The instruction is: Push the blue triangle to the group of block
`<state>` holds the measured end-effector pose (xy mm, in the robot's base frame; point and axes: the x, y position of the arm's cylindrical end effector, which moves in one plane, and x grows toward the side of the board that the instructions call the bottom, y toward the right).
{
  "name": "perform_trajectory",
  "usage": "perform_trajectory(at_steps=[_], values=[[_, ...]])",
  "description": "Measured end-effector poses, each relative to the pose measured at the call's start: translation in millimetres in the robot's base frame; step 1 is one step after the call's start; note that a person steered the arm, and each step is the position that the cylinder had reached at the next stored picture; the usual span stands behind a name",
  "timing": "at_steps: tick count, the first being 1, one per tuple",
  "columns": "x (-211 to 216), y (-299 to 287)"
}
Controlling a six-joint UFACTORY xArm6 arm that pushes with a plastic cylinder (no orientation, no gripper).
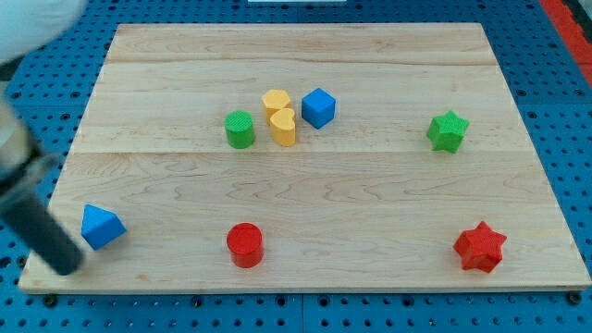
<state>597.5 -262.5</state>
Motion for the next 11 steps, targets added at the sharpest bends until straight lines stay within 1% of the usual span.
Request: perform_trajectory(at_steps=[1,2,3,5,6,7,8,9,10,11], values=[[-44,20],[-95,123],[-96,205],[-35,43],[-27,-4],[17,17],[-25,98],[-91,176],[-139,224],[-101,244]])
